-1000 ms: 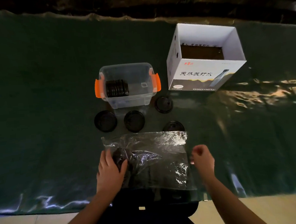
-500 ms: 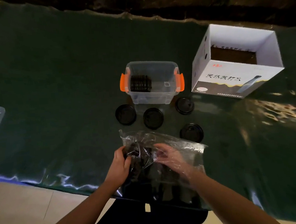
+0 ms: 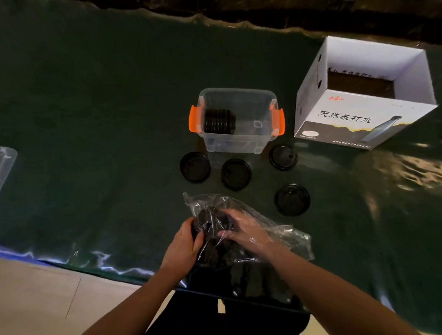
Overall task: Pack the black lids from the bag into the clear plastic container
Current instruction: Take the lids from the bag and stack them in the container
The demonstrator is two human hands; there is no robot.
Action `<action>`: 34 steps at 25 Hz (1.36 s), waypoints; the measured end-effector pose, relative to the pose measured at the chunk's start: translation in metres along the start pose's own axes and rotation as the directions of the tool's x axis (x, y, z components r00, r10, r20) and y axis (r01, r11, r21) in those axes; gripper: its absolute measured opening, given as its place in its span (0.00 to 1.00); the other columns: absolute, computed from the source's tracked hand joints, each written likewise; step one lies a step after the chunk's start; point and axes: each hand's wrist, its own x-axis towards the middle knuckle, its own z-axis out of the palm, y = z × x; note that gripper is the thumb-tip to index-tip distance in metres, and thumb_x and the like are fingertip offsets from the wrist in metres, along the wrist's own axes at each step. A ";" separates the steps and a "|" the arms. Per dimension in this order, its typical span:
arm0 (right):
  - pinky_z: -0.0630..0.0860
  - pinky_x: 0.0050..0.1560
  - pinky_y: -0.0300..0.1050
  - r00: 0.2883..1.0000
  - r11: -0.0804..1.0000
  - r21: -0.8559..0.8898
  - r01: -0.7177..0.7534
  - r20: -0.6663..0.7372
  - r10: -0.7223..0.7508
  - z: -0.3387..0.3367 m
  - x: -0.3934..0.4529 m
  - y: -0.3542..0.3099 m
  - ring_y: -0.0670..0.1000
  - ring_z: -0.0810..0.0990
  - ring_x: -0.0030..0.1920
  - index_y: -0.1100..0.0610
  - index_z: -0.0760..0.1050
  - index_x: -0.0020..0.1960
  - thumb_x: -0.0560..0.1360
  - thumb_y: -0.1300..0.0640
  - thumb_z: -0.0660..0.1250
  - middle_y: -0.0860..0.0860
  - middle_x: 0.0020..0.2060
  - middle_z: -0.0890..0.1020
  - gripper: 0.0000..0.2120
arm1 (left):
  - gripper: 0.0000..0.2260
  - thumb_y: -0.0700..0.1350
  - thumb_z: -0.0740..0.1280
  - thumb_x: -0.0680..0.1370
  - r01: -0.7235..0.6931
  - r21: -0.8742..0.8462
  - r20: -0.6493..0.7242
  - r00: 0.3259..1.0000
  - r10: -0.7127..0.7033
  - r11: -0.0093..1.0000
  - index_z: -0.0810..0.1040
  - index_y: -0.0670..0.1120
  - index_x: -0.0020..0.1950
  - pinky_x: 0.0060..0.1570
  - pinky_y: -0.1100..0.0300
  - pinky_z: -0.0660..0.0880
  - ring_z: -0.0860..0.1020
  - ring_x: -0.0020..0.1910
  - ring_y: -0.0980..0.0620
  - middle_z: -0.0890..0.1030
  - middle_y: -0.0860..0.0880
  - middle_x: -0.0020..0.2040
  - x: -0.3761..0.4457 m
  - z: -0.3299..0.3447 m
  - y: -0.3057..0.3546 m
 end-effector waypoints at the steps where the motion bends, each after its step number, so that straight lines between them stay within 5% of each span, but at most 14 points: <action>1: 0.60 0.65 0.41 1.000 0.999 -0.035 0.015 0.000 -0.015 0.000 0.000 0.000 0.53 0.69 0.69 0.51 0.62 0.75 0.76 0.44 0.67 0.53 0.72 0.70 0.31 | 0.19 0.50 0.59 0.81 -0.003 0.003 0.000 1.000 0.003 1.000 0.64 0.46 0.70 0.58 0.48 0.74 0.76 0.60 0.45 0.76 0.43 0.64 0.000 0.000 0.000; 4: 0.60 0.63 0.40 0.997 0.983 -0.164 0.076 -0.006 -0.078 0.003 -0.001 -0.001 0.47 0.69 0.66 0.49 0.57 0.76 0.78 0.43 0.63 0.52 0.72 0.68 0.30 | 0.19 0.50 0.58 0.81 -0.011 0.012 0.004 1.000 0.011 1.000 0.63 0.47 0.70 0.57 0.48 0.74 0.76 0.60 0.46 0.75 0.44 0.64 -0.001 -0.001 0.001; 8: 0.60 0.63 0.33 0.996 0.993 -0.090 0.080 0.041 -0.076 0.009 0.003 0.000 0.42 0.67 0.63 0.47 0.57 0.76 0.74 0.43 0.69 0.51 0.70 0.70 0.35 | 0.18 0.51 0.58 0.81 -0.017 0.020 0.022 1.000 0.017 1.000 0.62 0.49 0.70 0.56 0.49 0.75 0.76 0.59 0.47 0.75 0.46 0.65 0.000 -0.002 0.001; 15: 0.61 0.68 0.43 0.998 0.984 -0.169 0.046 0.053 -0.038 -0.002 0.017 0.003 0.53 0.69 0.69 0.50 0.58 0.76 0.76 0.44 0.67 0.54 0.71 0.70 0.34 | 0.20 0.50 0.58 0.81 -0.030 0.029 0.043 0.999 0.029 0.999 0.60 0.49 0.72 0.55 0.50 0.75 0.76 0.60 0.47 0.73 0.45 0.67 -0.002 -0.001 0.002; 19: 0.68 0.68 0.49 0.987 0.959 -0.234 0.162 0.022 -0.161 0.002 0.019 -0.001 0.53 0.72 0.66 0.53 0.58 0.75 0.76 0.50 0.68 0.55 0.67 0.72 0.32 | 0.22 0.51 0.58 0.81 -0.028 0.035 0.035 0.999 0.027 0.999 0.58 0.49 0.74 0.57 0.47 0.75 0.76 0.62 0.47 0.72 0.46 0.69 -0.002 -0.001 0.002; 25: 0.68 0.54 0.37 0.958 0.919 -0.294 0.261 -0.039 -0.284 0.010 0.022 -0.004 0.36 0.65 0.51 0.45 0.58 0.72 0.72 0.55 0.66 0.47 0.63 0.69 0.32 | 0.26 0.53 0.59 0.80 -0.002 0.032 0.034 0.999 0.001 0.999 0.53 0.54 0.76 0.57 0.47 0.75 0.77 0.62 0.44 0.74 0.47 0.69 -0.003 -0.002 0.002; 28: 0.70 0.57 0.42 0.972 0.935 -0.276 0.223 -0.007 -0.234 0.006 0.024 -0.003 0.40 0.67 0.54 0.40 0.57 0.72 0.74 0.47 0.66 0.48 0.65 0.70 0.29 | 0.26 0.54 0.58 0.81 0.021 0.041 0.027 0.999 -0.022 0.999 0.52 0.53 0.76 0.57 0.48 0.75 0.77 0.62 0.42 0.75 0.44 0.68 -0.002 -0.001 0.002; 34: 0.74 0.61 0.51 0.986 0.920 -0.387 0.056 -0.125 -0.112 0.011 0.032 -0.019 0.52 0.76 0.61 0.42 0.58 0.72 0.76 0.56 0.67 0.50 0.63 0.75 0.30 | 0.27 0.52 0.59 0.81 0.022 0.042 0.031 0.999 -0.023 0.999 0.51 0.52 0.77 0.58 0.49 0.73 0.76 0.63 0.42 0.74 0.44 0.70 -0.004 0.000 0.005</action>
